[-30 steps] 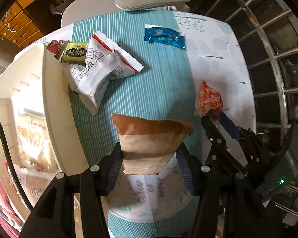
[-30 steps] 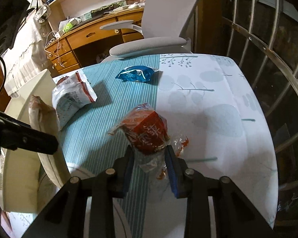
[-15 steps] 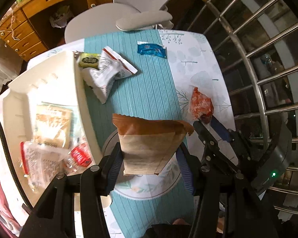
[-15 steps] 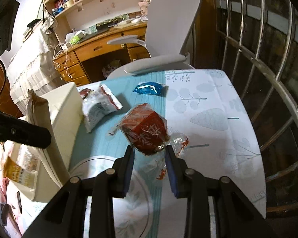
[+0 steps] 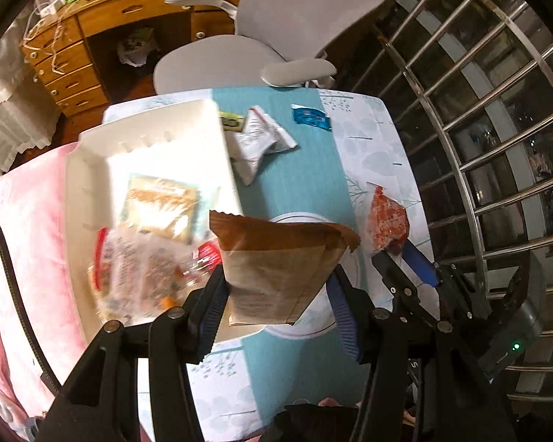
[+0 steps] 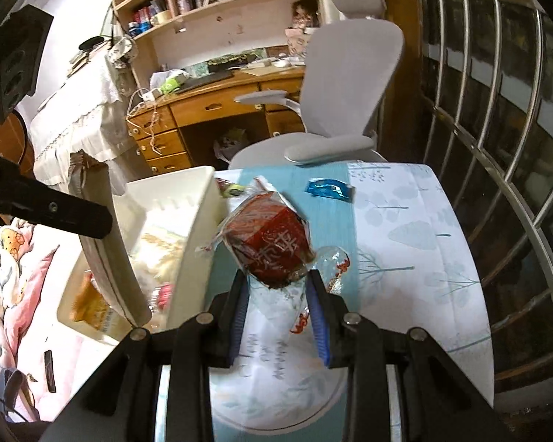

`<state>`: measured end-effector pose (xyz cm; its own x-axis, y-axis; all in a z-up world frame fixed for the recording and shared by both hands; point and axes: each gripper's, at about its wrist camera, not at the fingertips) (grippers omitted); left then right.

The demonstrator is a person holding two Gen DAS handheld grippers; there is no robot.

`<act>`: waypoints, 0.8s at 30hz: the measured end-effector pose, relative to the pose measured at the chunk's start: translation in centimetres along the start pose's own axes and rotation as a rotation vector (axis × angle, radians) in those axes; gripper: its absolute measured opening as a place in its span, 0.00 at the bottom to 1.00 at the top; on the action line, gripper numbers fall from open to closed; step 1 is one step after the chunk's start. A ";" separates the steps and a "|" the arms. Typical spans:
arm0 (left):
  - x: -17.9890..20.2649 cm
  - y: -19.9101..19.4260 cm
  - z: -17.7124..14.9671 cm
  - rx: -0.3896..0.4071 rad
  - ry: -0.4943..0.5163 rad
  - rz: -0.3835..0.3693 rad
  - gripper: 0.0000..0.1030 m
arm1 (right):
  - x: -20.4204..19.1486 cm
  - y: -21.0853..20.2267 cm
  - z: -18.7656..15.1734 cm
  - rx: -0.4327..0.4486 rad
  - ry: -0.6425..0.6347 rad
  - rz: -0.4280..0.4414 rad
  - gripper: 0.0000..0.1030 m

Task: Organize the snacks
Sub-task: 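Carry paper bag into tray with left tool while right tool drops red candy there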

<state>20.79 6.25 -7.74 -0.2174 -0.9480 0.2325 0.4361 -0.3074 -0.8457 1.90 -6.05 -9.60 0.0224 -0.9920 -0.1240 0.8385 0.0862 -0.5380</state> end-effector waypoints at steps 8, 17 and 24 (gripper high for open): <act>-5.8 -3.6 -1.9 0.022 -0.024 0.036 0.51 | -6.3 -1.3 -1.0 -0.002 0.000 0.036 0.30; -12.0 -5.6 -3.3 0.014 -0.013 0.077 0.51 | -12.6 -1.0 -2.9 -0.021 0.019 0.062 0.30; -13.7 -4.8 -3.7 -0.021 0.042 0.079 0.52 | -15.1 -0.5 -3.8 -0.019 0.058 0.031 0.30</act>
Point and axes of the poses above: each gripper's, at about its wrist camera, not at the fingertips, and y roughly the way its jaws point, x to its right, z to its top, and after that the axes turned 14 degrees about x, right-handed
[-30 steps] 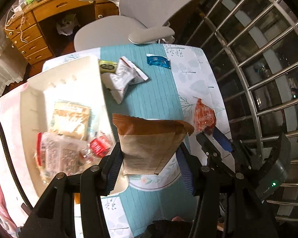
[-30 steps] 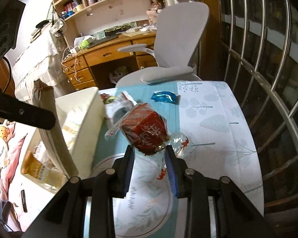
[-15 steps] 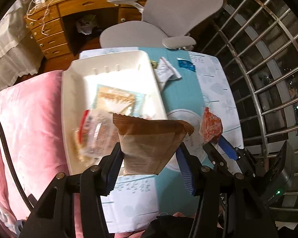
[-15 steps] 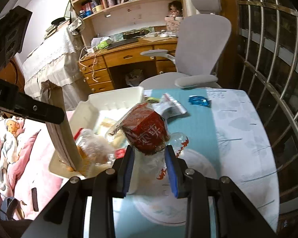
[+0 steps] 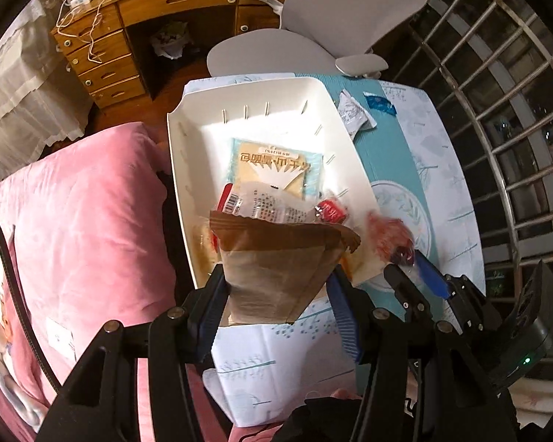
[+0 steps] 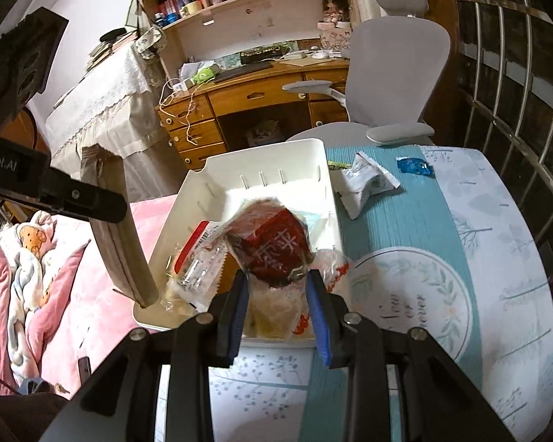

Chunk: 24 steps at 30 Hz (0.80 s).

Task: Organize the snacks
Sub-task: 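Carry paper bag into tray with left tool while right tool drops red candy there, then open and lift both tools away from the tray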

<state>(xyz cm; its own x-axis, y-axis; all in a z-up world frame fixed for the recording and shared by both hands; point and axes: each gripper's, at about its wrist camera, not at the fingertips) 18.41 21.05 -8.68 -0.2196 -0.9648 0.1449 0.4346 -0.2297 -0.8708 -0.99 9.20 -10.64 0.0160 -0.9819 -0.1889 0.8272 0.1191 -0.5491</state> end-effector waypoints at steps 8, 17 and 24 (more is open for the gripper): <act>0.0 -0.1 0.4 0.027 0.058 -0.023 0.78 | 0.6 0.9 -0.7 -0.026 0.128 -0.047 0.25; 0.3 0.3 0.3 0.027 0.091 -0.020 0.79 | 2.1 0.2 -1.6 -0.059 0.206 -0.093 0.34; 1.5 0.2 0.3 0.064 0.099 -0.061 0.80 | 5.2 -0.8 -1.2 -0.123 0.277 -0.123 0.42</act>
Point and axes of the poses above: each gripper's, at about its wrist camera, not at the fingertips, and y roughly the way its jaws point, x to its right, z to its top, and after that the axes turned 14 degrees about x, right-handed
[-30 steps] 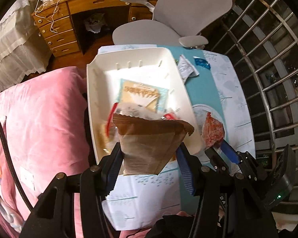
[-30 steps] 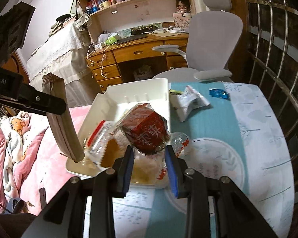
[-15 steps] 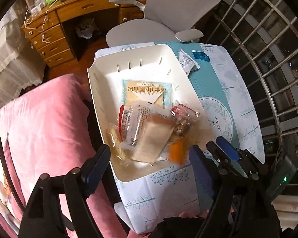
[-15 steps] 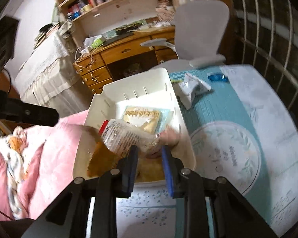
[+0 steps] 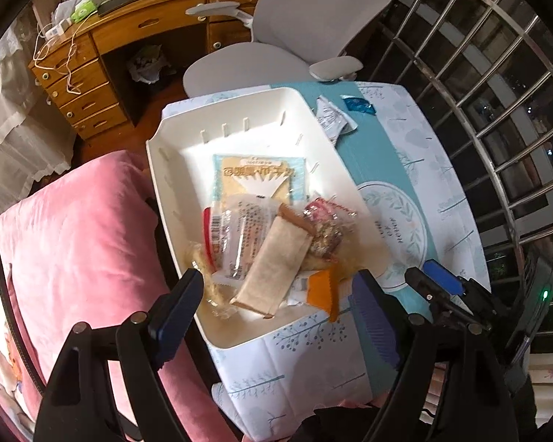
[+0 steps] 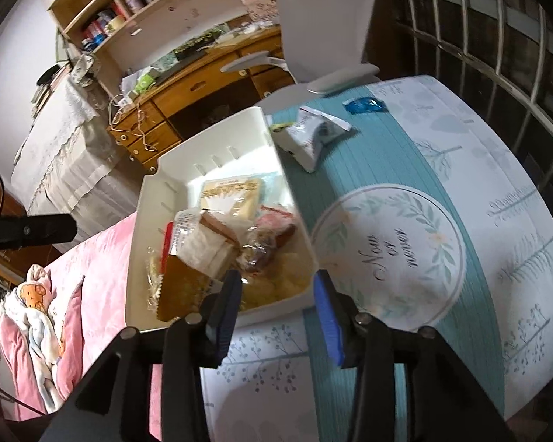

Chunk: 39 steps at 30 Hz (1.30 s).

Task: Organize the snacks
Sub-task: 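Open and lift both tools away from the tray, then reach left tool to white red-striped packet while right tool approaches blue candy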

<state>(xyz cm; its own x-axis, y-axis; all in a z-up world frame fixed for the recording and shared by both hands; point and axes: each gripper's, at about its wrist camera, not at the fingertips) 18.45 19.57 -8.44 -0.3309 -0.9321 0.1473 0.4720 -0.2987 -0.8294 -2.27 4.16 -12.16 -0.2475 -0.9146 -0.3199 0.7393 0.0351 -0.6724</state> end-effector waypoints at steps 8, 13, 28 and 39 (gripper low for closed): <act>2.5 0.3 0.8 0.058 0.007 -0.027 0.83 | 3.8 -1.1 3.7 -0.086 0.026 -0.051 0.53; 4.9 1.0 2.2 0.095 0.025 -0.036 0.83 | 6.2 -1.1 7.1 -0.154 0.064 -0.064 0.63; 12.5 6.8 9.0 0.212 0.081 0.023 0.84 | 11.0 4.0 22.1 -0.223 0.053 -0.044 0.70; 14.4 14.4 13.3 0.321 0.123 0.064 0.84 | 12.8 14.3 28.5 -0.226 0.067 0.058 0.71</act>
Point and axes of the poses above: each gripper's, at about its wrist camera, not at the fingertips, and y roughly the way its jaws point, x to its right, z to its top, and after that the axes turned 14 degrees about x, right-handed
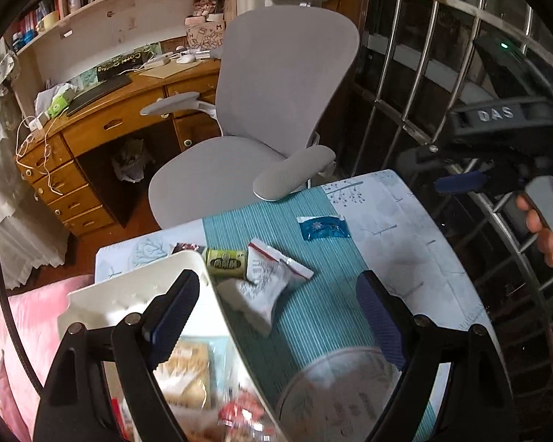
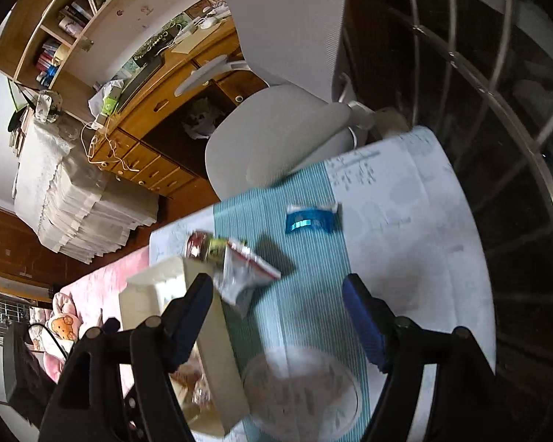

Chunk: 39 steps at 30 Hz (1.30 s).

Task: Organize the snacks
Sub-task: 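Reach left tool to white red-striped packet while right tool approaches blue candy, then grasp white red-striped packet with left tool while right tool grasps blue candy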

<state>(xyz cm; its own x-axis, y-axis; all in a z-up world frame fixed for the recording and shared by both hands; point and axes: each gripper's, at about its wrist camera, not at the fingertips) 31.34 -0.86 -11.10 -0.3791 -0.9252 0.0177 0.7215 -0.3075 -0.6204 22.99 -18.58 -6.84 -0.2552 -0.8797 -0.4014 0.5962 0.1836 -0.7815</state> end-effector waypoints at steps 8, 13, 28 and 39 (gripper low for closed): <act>0.6 6.2 -1.1 -0.081 0.085 0.018 0.84 | 1.2 7.1 0.8 0.027 -0.038 0.034 0.71; 0.8 9.6 -2.0 -0.133 0.126 0.033 0.84 | 2.3 10.7 0.5 0.075 -0.073 0.057 0.71; 1.9 15.5 -4.2 -0.293 0.276 0.060 0.84 | 4.5 19.1 -2.0 -0.013 -0.061 -0.002 0.72; 3.0 17.9 -5.6 -0.359 0.360 0.078 0.72 | 2.5 19.9 -2.6 0.027 -0.230 -0.085 0.70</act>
<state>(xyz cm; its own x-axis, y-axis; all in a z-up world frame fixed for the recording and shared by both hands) 39.84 -7.88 -26.56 -0.5528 -0.7880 -0.2711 0.5349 -0.0861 -0.8405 32.20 -15.98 -24.67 -0.1275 -0.9686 -0.2132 0.6009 0.0956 -0.7936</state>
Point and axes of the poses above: each gripper's, at about its wrist camera, not at the fingertips, and y roughly the way its jaws point, x to its right, z to its top, and after that the axes turned 14 degrees about x, right-handed
